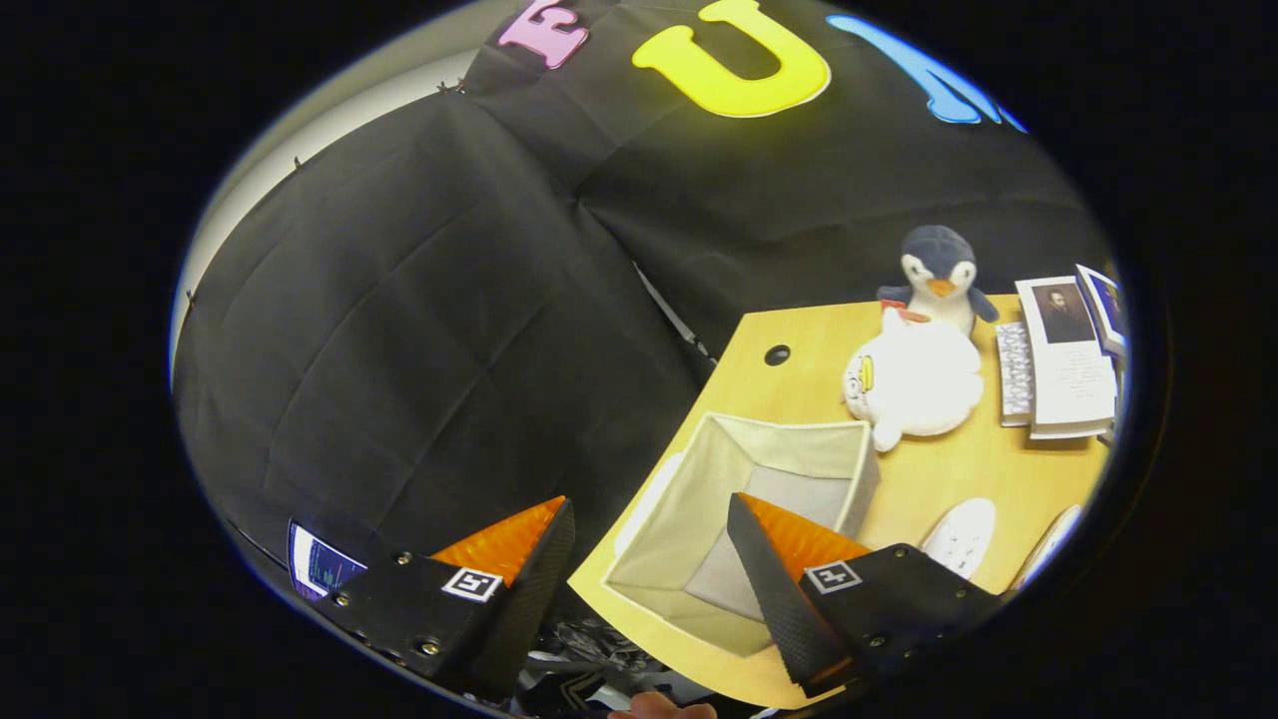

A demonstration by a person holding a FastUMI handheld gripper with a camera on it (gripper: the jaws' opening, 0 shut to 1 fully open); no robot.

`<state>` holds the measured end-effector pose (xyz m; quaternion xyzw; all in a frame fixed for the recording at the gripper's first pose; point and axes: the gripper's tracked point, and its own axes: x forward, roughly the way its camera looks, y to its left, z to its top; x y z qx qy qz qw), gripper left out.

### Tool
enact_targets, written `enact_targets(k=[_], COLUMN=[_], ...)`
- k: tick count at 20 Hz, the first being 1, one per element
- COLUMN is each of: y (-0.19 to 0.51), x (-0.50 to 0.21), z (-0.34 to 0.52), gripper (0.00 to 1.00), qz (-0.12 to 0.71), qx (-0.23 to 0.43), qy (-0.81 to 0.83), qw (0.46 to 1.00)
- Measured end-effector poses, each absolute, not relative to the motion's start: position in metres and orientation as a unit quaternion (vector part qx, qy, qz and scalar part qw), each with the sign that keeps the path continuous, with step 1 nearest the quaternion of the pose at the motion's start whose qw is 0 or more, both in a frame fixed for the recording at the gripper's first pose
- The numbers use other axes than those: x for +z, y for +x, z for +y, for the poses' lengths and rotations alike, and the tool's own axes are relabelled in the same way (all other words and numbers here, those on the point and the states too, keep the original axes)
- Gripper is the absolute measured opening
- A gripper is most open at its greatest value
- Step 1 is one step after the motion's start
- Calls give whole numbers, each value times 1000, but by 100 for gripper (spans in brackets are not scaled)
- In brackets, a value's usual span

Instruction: Open the storage box then place both shoes into the box .Put the left shoe in first, then the right shoe, with the right side of both shoes facing outward in a uniform manner.

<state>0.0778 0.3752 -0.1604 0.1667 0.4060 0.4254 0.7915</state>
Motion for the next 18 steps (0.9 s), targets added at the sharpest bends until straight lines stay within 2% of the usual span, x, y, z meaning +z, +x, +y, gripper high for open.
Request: enact_targets(k=[9,18], y=[88,92], x=[-196,-255], z=[269,198], gripper=[94,94], qz=[416,462], qx=[351,282], qy=[168,146], qw=[822,828])
